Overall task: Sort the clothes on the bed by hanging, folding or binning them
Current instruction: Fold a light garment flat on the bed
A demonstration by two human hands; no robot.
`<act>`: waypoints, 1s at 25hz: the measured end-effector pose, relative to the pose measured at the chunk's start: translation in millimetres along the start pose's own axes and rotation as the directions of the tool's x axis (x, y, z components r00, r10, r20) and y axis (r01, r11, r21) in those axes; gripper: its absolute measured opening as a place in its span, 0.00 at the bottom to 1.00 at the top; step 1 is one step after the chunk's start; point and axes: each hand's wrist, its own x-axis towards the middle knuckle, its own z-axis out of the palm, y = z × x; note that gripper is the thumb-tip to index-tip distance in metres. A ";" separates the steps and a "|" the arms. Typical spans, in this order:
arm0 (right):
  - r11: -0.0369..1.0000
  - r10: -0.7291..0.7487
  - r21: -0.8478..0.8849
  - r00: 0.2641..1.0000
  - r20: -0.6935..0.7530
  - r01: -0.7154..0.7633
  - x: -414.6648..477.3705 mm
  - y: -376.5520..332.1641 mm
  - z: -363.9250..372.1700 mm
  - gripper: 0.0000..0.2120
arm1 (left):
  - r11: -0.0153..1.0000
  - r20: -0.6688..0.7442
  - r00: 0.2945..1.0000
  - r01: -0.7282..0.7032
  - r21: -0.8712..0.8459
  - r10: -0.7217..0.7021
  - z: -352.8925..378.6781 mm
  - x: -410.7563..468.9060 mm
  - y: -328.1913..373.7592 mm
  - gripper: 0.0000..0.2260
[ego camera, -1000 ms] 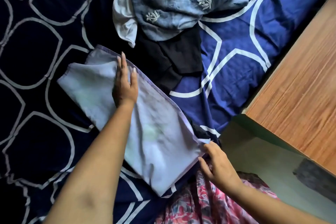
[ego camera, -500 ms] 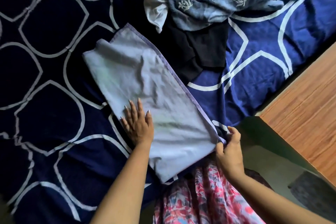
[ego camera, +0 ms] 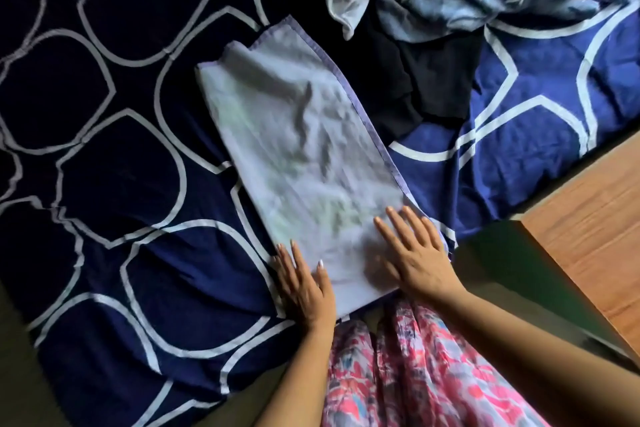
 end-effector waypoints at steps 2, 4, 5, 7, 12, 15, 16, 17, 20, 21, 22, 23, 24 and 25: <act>0.959 0.281 0.065 0.954 -0.107 -0.275 1.1 4.1 -8.1 0.32 | 0.943 -0.036 0.966 0.239 -0.232 -0.254 -9.5 -6.7 0.2 0.30; 0.879 0.472 0.139 0.874 -0.115 -0.456 7.4 8.8 -12.4 0.30 | 0.804 0.103 0.908 0.409 -0.432 -0.407 -20.0 -5.8 2.4 0.33; 0.862 0.498 0.154 0.864 -0.080 -0.482 11.2 10.3 -14.0 0.28 | 0.738 0.181 0.878 0.472 -0.482 -0.444 -22.1 -3.1 -0.6 0.35; 0.833 0.528 0.191 0.849 0.001 -0.519 19.3 9.5 -19.2 0.22 | 0.652 0.331 0.822 0.569 -0.500 -0.463 -21.8 3.0 -10.1 0.37; 0.662 0.669 0.354 0.734 0.118 -0.660 20.7 0.0 -24.9 0.13 | 0.571 0.642 0.715 0.660 -0.488 -0.278 -30.2 -2.7 -20.9 0.27; 0.645 0.668 0.381 0.731 0.140 -0.663 9.9 -11.1 -17.8 0.09 | 0.568 0.641 0.741 0.620 -0.541 -0.199 -40.6 0.0 -27.5 0.25; 0.602 0.690 0.412 0.706 0.163 -0.684 4.4 -18.4 -14.1 0.09 | 0.560 0.628 0.753 0.612 -0.559 -0.196 -44.0 3.5 -31.6 0.23; 0.540 0.714 0.458 0.672 0.195 -0.706 -5.2 -31.8 -9.3 0.12 | 0.552 0.617 0.762 0.606 -0.572 -0.197 -49.9 4.1 -40.6 0.21; 0.308 0.754 0.572 0.562 0.340 -0.760 -41.7 -100.2 11.0 0.13 | 0.566 0.603 0.772 0.594 -0.572 -0.201 -80.3 8.6 -95.1 0.18; 0.232 0.744 0.593 0.533 0.402 -0.771 -54.9 -129.5 24.9 0.10 | 0.578 0.600 0.775 0.587 -0.568 -0.198 -92.3 13.9 -122.5 0.17; 0.163 0.725 0.611 0.514 0.458 -0.774 -65.1 -161.9 36.9 0.09 | 0.579 0.594 0.777 0.588 -0.564 -0.210 -104.4 20.1 -152.7 0.16; 0.097 0.693 0.629 0.506 0.514 -0.771 -74.1 -196.0 50.1 0.10 | 0.576 0.583 0.777 0.596 -0.559 -0.238 -117.6 27.8 -183.7 0.15; 0.032 0.649 0.644 0.505 0.568 -0.764 -81.9 -226.3 65.3 0.13 | 0.562 0.566 0.777 0.608 -0.560 -0.275 -131.6 36.4 -210.8 0.16; -0.025 0.599 0.642 0.503 0.623 -0.766 -87.6 -255.1 77.0 0.16 | 0.540 0.545 0.775 0.621 -0.568 -0.319 -147.3 44.2 -235.6 0.16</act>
